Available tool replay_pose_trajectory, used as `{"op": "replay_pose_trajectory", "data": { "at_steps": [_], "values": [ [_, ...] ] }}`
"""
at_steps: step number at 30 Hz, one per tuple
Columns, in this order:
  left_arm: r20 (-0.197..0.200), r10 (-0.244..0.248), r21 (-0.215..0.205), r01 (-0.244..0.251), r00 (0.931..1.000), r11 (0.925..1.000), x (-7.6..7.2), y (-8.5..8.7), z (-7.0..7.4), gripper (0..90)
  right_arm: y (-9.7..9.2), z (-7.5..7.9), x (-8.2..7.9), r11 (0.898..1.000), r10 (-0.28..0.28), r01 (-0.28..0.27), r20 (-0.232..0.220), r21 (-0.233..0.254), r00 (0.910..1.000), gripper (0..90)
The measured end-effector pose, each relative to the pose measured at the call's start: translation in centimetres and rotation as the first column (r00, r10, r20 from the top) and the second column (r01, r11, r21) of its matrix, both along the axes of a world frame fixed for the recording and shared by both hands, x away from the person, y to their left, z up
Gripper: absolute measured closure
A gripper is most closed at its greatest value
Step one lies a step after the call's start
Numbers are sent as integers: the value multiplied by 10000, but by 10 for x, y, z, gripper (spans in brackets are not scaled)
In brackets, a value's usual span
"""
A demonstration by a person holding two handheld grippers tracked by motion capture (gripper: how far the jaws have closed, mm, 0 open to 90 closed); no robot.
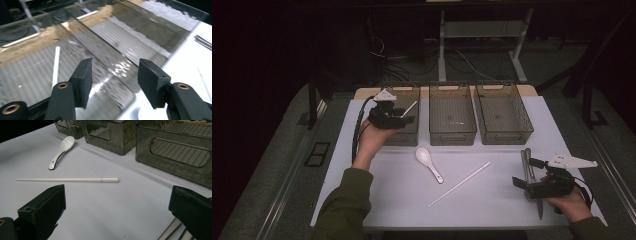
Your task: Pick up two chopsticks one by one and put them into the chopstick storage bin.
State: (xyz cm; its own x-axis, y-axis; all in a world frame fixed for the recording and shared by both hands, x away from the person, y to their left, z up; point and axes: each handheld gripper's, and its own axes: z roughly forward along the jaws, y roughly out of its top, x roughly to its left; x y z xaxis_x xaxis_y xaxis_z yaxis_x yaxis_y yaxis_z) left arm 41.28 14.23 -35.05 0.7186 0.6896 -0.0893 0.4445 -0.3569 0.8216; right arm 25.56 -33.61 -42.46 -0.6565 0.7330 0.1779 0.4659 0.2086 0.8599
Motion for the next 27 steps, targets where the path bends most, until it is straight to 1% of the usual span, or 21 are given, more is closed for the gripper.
{"op": "replay_pose_trajectory", "data": {
  "at_steps": [1,2,3,5,6,7,10,12,13,15,16,17,19,23,24,26,27],
  "values": [
    [0,0,0,0,10000,10000,0,0,0,428,0,0,0,10000,-3,3,2,-4,10000,9],
    [8,-189,-4,189,9998,9998,-9,-3,-3,420,0,0,0,10000,-4,4,2,-10,10000,9],
    [32,-201,-50,201,9998,9998,-13,-5,-4,418,0,0,0,10000,-4,4,5,-17,10000,9],
    [32,-432,-4,432,9991,9991,-21,-9,-7,414,0,0,0,10000,-26,26,-5,-18,10000,9],
    [32,-432,-4,432,9991,9991,-21,-9,-7,411,0,0,0,10000,-22,22,-3,-19,10000,9],
    [82,-479,45,479,9988,9988,-25,-11,-7,406,0,0,0,10000,-33,33,-4,-17,10000,9],
    [100,-736,-82,737,9972,9972,-37,-18,-9,408,-1,0,0,10000,-64,64,-4,3,10000,9],
    [87,-942,-15,943,9955,9955,-46,-23,-11,408,-1,0,0,10000,-70,70,-5,9,10000,9],
    [84,-987,8,987,9951,9951,-49,-24,-12,407,-1,0,0,10000,-68,68,4,4,10000,9],
    [80,-1072,-76,1072,9942,9942,-56,-27,-14,406,-1,0,0,10000,-44,44,13,-24,10000,9],
    [73,-1133,-50,1133,9935,9935,-62,-30,-17,406,-1,0,0,10000,-53,53,18,-11,10000,9],
    [73,-1133,-50,1133,9935,9935,-62,-30,-17,406,-1,0,0,10000,-50,50,18,-10,10000,9],
    [26,-1233,-6,1233,9924,9924,-68,-32,-20,405,-1,0,0,10000,-52,52,16,2,10000,9],
    [118,-1355,-64,1356,9907,9907,-78,-37,-27,405,-1,0,0,10000,-74,74,25,27,10000,9],
    [86,-1448,-94,1449,9894,9894,-82,-39,-29,405,-1,0,0,10000,-71,71,18,6,10000,9],
    [180,-1565,-20,1566,9875,9877,-87,-43,-32,404,-1,0,0,10000,-74,74,16,-6,10000,9],
    [150,-1676,7,1676,9857,9859,-89,-45,-34,404,-1,0,0,10000,-84,84,4,2,10000,9]
  ]
}}
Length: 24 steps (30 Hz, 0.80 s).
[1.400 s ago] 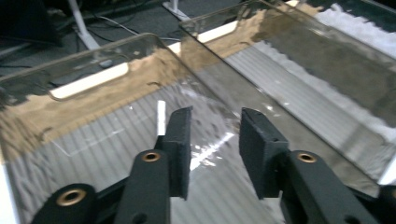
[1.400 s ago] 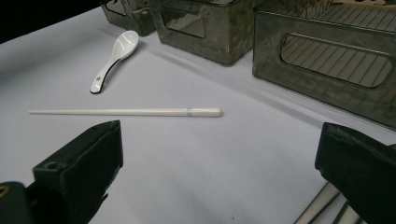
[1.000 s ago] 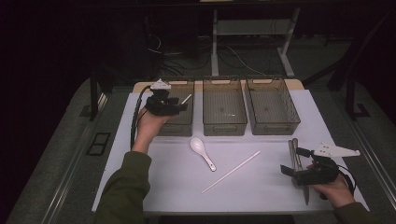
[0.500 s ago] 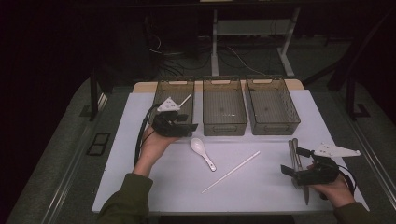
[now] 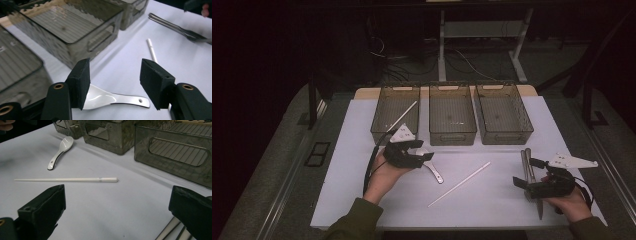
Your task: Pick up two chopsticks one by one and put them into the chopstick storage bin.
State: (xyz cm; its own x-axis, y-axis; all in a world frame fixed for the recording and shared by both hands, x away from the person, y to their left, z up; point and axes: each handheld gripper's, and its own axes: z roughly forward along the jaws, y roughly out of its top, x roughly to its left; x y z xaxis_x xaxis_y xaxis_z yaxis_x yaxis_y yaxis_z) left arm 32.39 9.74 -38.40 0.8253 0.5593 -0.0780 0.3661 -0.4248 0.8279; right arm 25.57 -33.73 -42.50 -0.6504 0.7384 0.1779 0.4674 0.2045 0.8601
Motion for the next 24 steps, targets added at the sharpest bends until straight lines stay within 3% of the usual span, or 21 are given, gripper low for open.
{"op": "replay_pose_trajectory", "data": {
  "at_steps": [4,7,14,24],
  "values": [
    [29,-244,44,244,9997,9997,-9,-10,-9,431,0,0,-1,10000,27,-27,52,-50,10000,9],
    [-23,-563,307,563,9984,9979,-13,-20,-16,450,-1,1,-2,10000,30,-29,83,-71,10000,9],
    [-307,-997,141,1002,9945,9949,-18,-37,-23,518,-1,0,-1,10000,2,-1,57,-88,10000,9],
    [-1101,-1251,-197,1237,9860,9921,-16,-58,-36,657,-1,0,-1,9999,-3,4,57,-118,10000,9]
  ]
}}
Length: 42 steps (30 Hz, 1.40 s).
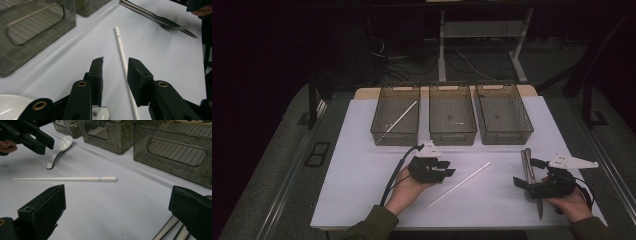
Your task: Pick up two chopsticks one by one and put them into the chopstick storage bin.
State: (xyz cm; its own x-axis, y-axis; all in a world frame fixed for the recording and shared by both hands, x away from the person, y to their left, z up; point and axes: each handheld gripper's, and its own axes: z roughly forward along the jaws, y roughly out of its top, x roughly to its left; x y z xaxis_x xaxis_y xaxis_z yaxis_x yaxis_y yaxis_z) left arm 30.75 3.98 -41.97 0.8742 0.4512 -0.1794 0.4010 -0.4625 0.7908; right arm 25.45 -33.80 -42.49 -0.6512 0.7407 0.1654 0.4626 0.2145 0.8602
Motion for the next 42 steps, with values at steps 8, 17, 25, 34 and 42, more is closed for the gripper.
{"op": "replay_pose_trajectory", "data": {
  "at_steps": [8,17,25,34,42],
  "values": [
    [-275,-107,209,113,9996,9997,-3,-20,-10,727,0,0,1,10000,-6,6,30,-31,10000,9],
    [-313,-333,869,359,9990,9956,-5,-40,-25,760,0,0,0,10000,-14,14,7,-17,10000,9],
    [-309,-350,1191,384,9989,9921,-5,-45,-32,774,0,0,0,10000,-6,6,16,-9,10000,9],
    [-141,-421,1332,436,9990,9901,-6,-46,-33,822,0,0,0,10000,-3,3,23,-15,10000,9],
    [5,-682,1496,674,9977,9864,-6,-47,-32,840,0,0,0,10000,0,0,-9,-2,10000,9]
  ]
}}
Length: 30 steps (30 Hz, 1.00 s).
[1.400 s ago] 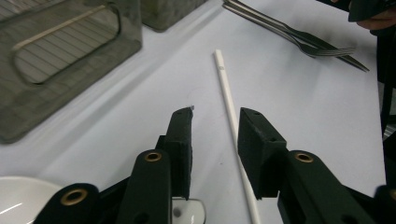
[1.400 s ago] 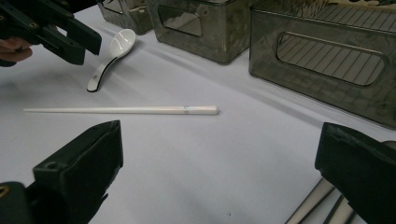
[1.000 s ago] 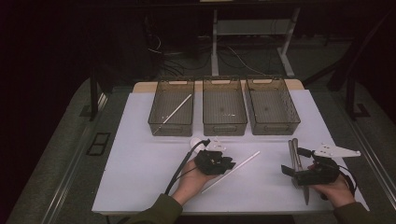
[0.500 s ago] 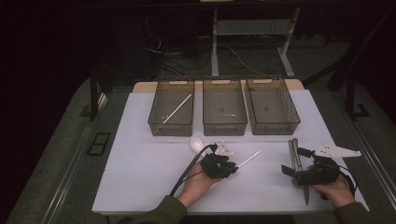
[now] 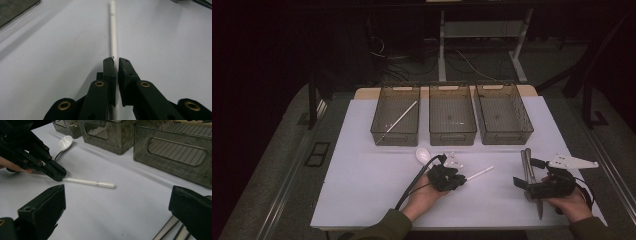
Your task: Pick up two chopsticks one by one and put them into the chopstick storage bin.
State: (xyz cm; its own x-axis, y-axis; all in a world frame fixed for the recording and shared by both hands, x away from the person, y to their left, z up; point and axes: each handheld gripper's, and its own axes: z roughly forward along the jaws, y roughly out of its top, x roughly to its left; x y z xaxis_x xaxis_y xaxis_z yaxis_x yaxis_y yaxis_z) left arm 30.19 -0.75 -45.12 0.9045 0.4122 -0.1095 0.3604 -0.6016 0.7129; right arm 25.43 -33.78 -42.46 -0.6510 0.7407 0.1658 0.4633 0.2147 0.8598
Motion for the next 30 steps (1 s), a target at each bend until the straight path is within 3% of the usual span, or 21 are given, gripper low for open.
{"op": "replay_pose_trajectory", "data": {
  "at_steps": [10,16,17,19,22,30],
  "values": [
    [108,-195,131,193,9998,9997,-1,1,0,800,0,0,0,10000,14,-14,-13,-13,10000,9],
    [123,-109,-28,110,9999,9999,-1,0,-1,841,1,0,0,10000,41,-41,-17,-22,10000,9],
    [200,-256,139,254,9995,9996,0,1,0,842,1,0,0,10000,52,-52,-8,-25,10000,9],
    [140,-118,-26,118,9998,9999,-1,1,-1,842,1,0,0,10000,51,-51,0,-18,10000,9],
    [208,-285,113,282,9994,9995,0,1,1,842,0,0,0,10000,44,-44,10,-11,10000,9],
    [96,-433,-143,434,9990,9990,0,5,11,843,0,0,0,10000,41,-41,33,23,10000,9]
  ]
}}
